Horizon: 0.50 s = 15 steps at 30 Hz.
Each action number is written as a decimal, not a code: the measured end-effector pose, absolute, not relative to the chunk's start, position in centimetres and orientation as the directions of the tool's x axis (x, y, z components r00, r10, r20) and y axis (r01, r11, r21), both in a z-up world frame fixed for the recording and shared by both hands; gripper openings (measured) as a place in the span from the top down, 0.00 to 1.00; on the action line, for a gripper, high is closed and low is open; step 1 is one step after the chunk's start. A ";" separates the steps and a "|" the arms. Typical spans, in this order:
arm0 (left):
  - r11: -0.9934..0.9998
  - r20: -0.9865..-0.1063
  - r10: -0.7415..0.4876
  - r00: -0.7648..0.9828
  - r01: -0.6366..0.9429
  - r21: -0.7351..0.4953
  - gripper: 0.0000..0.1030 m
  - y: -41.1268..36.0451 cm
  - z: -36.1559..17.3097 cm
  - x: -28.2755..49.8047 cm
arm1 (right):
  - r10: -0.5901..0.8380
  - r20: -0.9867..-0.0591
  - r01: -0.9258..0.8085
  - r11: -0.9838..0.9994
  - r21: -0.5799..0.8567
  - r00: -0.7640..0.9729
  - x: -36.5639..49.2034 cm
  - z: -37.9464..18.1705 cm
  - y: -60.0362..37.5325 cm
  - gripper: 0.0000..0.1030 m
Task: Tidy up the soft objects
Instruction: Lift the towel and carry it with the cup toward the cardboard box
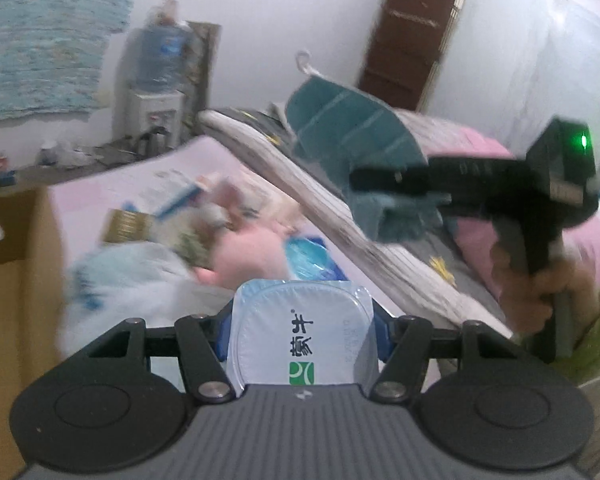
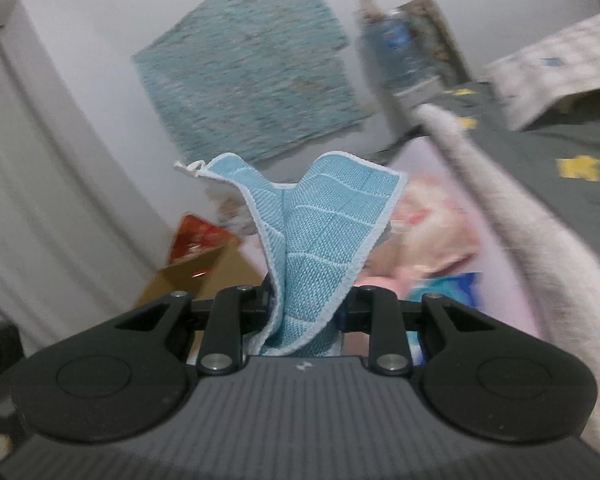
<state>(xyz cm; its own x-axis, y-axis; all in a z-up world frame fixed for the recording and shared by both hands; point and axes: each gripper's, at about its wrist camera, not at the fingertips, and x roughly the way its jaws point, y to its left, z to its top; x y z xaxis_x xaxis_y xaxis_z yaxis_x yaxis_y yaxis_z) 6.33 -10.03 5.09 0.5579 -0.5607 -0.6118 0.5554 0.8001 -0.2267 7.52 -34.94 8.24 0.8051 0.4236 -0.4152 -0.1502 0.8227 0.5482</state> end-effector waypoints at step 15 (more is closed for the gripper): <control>0.983 -0.668 -0.184 0.721 0.129 -0.133 0.38 8.8 6.5 14.0 | 0.691 -0.508 -0.340 0.708 0.620 0.514 22.2 7.7 -11.2 0.76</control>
<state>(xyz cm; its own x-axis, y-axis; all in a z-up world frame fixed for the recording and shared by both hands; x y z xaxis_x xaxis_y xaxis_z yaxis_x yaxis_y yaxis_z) 14.04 8.80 6.51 0.7207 -0.1845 -0.6683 0.1285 0.9828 -0.1327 22.19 -11.23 7.72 0.5139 0.6915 -0.5078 -0.3399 0.7076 0.6195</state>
